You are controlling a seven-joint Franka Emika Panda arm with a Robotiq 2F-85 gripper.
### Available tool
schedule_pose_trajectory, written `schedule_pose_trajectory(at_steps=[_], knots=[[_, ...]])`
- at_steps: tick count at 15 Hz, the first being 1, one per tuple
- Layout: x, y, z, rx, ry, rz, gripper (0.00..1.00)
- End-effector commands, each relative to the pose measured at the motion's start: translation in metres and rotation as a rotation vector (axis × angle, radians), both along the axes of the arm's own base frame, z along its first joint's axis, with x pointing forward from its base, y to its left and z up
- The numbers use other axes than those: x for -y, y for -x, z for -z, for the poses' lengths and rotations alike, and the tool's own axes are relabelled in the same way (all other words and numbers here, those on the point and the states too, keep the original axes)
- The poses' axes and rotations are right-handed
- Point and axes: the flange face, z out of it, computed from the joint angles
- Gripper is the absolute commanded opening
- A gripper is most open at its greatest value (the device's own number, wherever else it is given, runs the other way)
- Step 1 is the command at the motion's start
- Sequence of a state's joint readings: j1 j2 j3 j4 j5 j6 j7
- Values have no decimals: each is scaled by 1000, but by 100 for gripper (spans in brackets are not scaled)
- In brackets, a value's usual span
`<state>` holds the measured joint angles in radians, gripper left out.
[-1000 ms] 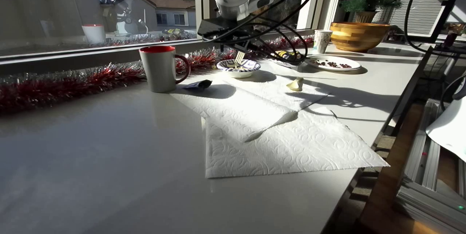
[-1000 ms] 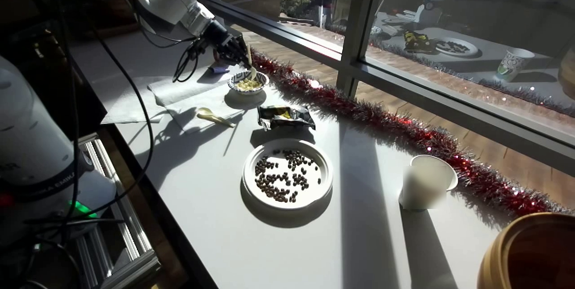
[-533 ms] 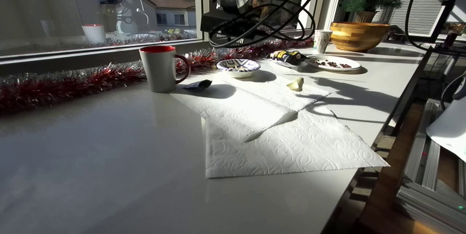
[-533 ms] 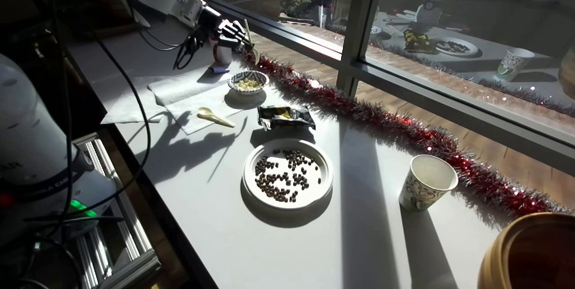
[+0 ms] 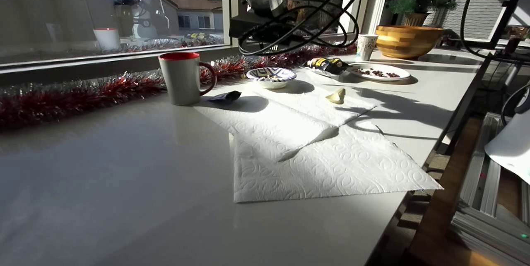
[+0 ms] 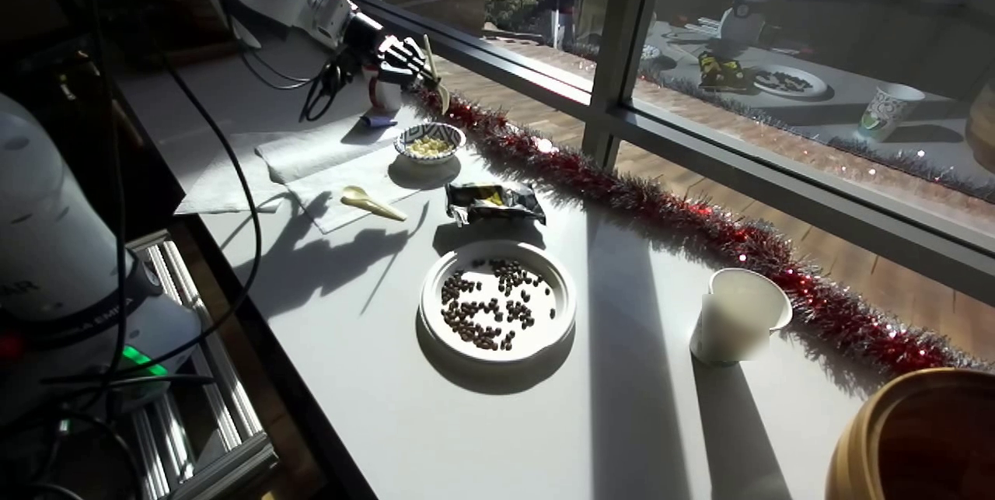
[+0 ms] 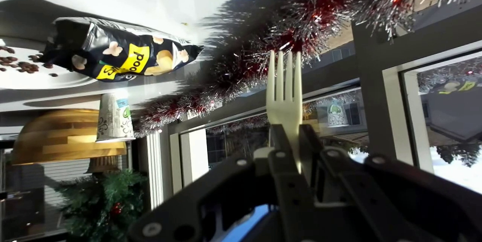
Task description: Use fork to move the small plate and the paper towels to the left
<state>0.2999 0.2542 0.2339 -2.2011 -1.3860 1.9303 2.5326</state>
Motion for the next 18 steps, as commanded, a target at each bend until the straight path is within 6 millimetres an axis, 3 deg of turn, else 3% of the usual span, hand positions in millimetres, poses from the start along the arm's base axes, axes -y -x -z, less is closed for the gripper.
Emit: schedule_pose_trajectory(at_steps=[1,6,11,14,18], knots=[[-5,-2,-22,-55,-4,-26,3],[-13,4,-56,-154,-106,-167,3],[-34,9,-69,-224,-307,-377,3],[-33,9,-64,-282,-439,-475,3],[-23,19,-42,-410,-585,-546,3]])
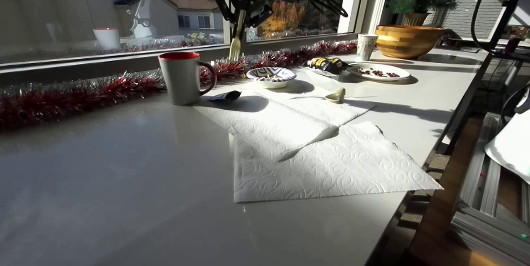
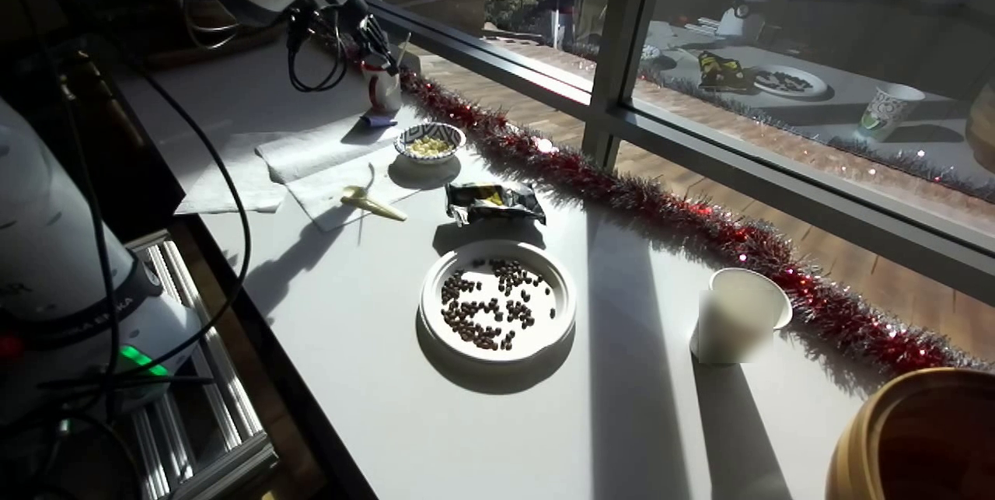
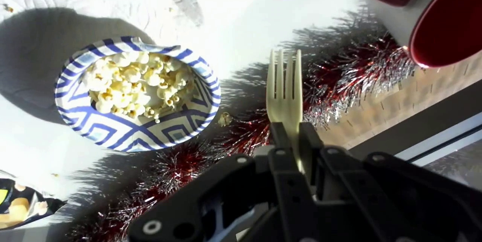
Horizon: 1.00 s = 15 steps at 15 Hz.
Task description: Use fork to move the small plate and the paper towels to the left
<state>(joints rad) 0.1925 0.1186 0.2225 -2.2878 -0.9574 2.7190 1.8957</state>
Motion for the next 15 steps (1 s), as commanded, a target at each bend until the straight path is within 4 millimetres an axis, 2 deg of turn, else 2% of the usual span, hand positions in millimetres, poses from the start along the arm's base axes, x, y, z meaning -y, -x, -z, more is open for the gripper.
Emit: schedule_pose_trajectory(at_steps=[1,4,12,15], knots=[[15,15,18,-124,-81,-55,3],[23,25,24,-249,-59,-79,3],[40,22,1,-415,-14,-152,3],[39,17,13,-464,-33,-190,3]])
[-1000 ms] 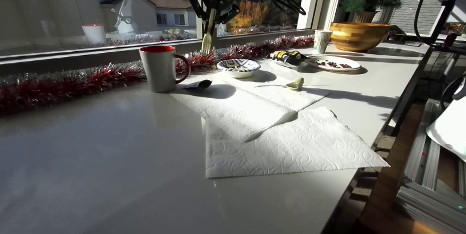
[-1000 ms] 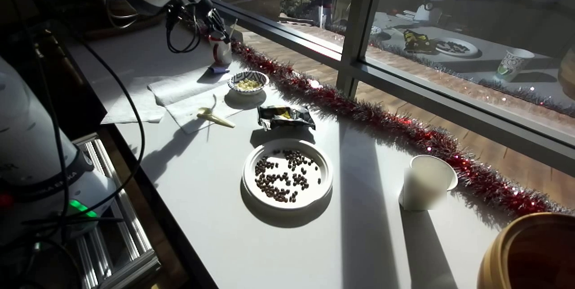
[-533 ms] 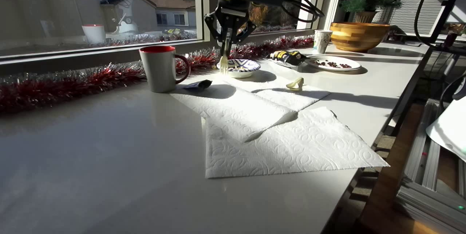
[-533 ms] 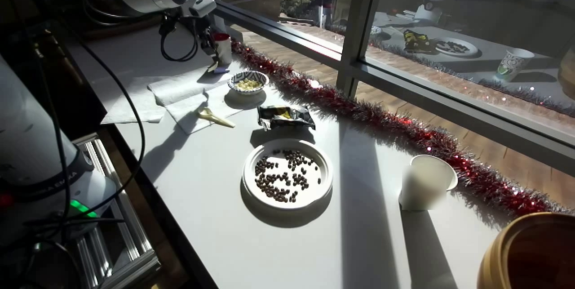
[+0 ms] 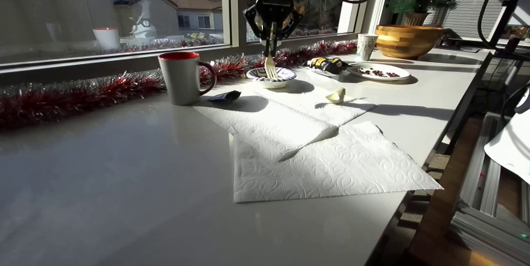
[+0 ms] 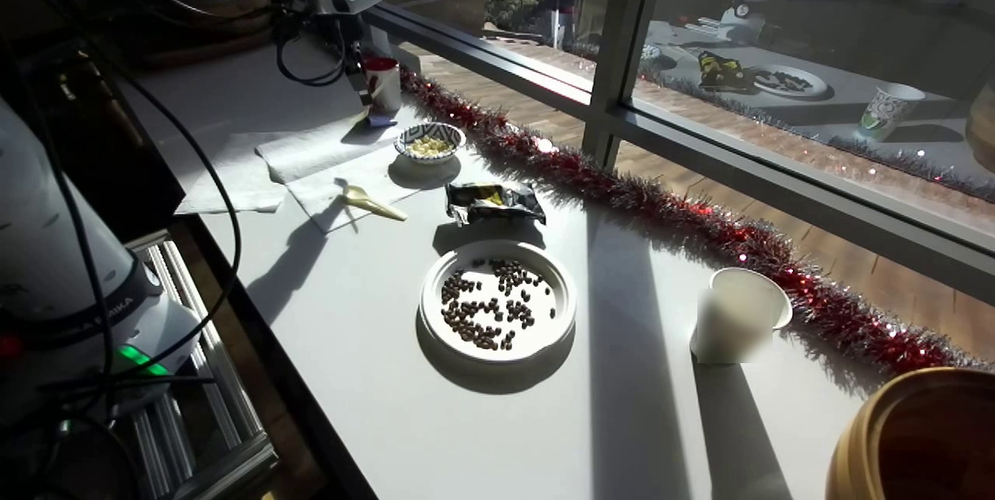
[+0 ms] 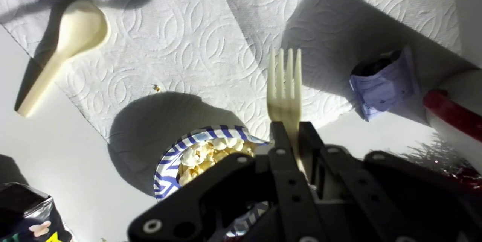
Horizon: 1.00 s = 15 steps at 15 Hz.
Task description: Use fork to move the small plate and the paper towels to the left
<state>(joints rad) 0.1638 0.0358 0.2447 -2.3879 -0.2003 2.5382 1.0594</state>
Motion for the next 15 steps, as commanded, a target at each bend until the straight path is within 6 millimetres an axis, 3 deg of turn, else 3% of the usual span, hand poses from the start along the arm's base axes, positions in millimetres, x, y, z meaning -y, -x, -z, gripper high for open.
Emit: schedule_pose_trajectory(at_steps=[1,5,10,12,15], knots=[[-6,-3,8,-72,-42,-49,3],[-12,-5,35,-166,-82,-98,3],[-1,-12,73,-272,-76,-75,3],[-2,-15,77,-272,-62,-79,39],[-18,-9,49,-135,59,-166,58]])
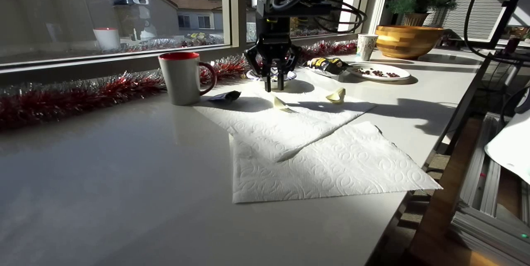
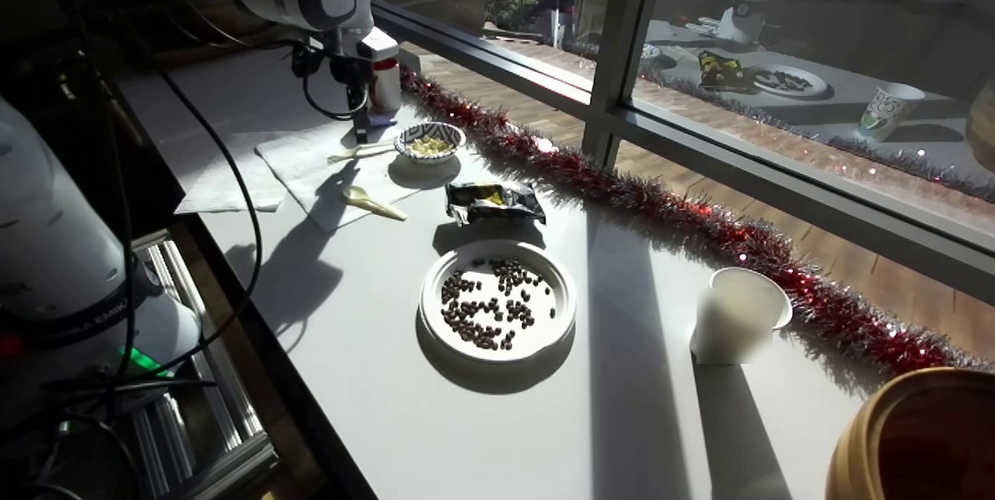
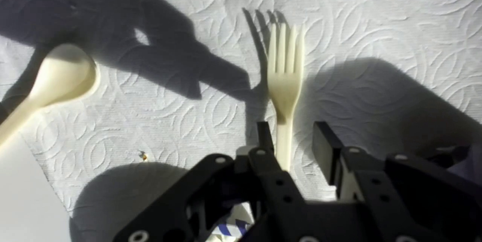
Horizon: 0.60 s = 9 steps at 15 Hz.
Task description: Use fork to move the small plate and the paper towels to the left
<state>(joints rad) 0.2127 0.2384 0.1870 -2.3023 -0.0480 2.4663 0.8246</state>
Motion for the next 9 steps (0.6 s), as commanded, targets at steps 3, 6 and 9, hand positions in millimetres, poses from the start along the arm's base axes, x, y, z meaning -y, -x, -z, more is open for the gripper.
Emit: schedule_pose_trajectory(at_steps=[3,6,9], knots=[[-40,18,-63,209,158,-170,80],[-62,38,-89,309,255,-283,99],[-79,54,-112,462,326,-346,100]])
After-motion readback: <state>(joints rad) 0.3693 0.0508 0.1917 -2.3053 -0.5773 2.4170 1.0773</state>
